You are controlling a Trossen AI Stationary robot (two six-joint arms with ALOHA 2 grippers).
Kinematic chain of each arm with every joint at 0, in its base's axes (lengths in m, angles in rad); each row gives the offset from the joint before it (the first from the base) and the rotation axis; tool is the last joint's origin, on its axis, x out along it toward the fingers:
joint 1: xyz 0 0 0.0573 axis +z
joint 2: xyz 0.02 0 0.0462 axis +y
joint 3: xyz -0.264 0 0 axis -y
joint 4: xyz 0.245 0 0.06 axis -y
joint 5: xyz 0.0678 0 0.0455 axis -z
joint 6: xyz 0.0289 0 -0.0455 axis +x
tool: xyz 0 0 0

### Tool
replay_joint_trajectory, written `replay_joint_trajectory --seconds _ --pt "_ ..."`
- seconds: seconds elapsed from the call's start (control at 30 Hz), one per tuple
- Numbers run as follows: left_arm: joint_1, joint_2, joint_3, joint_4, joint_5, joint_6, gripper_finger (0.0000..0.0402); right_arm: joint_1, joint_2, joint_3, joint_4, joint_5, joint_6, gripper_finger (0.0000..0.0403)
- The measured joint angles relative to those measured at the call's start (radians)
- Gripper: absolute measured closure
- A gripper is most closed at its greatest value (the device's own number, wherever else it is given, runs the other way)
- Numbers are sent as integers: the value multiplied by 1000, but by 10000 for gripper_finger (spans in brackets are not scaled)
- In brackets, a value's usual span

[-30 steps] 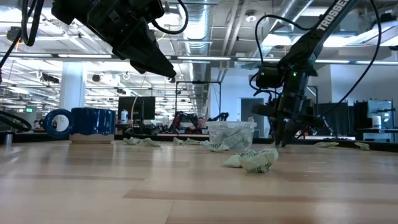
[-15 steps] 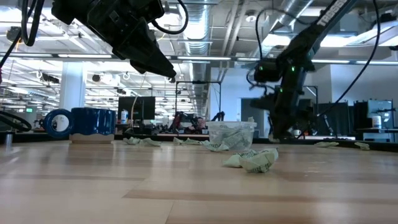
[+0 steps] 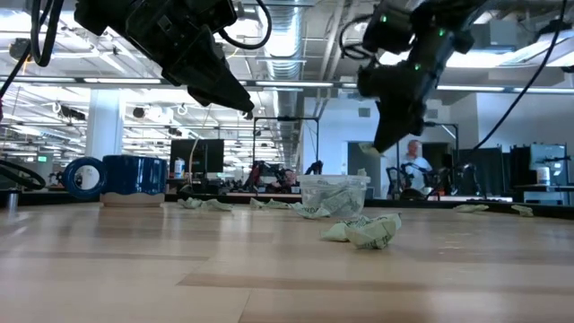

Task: Pick and place items into bin
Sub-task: Put the gray stevia packet into the transparent bin

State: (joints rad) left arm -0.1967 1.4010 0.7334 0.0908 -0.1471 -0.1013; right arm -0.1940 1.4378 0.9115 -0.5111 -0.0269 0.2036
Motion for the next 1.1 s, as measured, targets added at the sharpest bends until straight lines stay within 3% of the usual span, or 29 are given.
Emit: replay_joint_trajectory --seconds 0.2,0.37,0.63,0.9,1.1 --pt "0 0 0 15 0 0 271 122 47 0 122 1 -118 402" --pt "0 0 0 15 0 0 271 155 88 2 165 1 -152 402" --pt "0 0 0 14 0 0 271 130 103 2 160 26 -99 384" --pt "0 0 0 14 0 0 271 100 103 2 157 29 -78 324" --pt "0 0 0 14 0 0 271 53 60 3 114 42 34 298"
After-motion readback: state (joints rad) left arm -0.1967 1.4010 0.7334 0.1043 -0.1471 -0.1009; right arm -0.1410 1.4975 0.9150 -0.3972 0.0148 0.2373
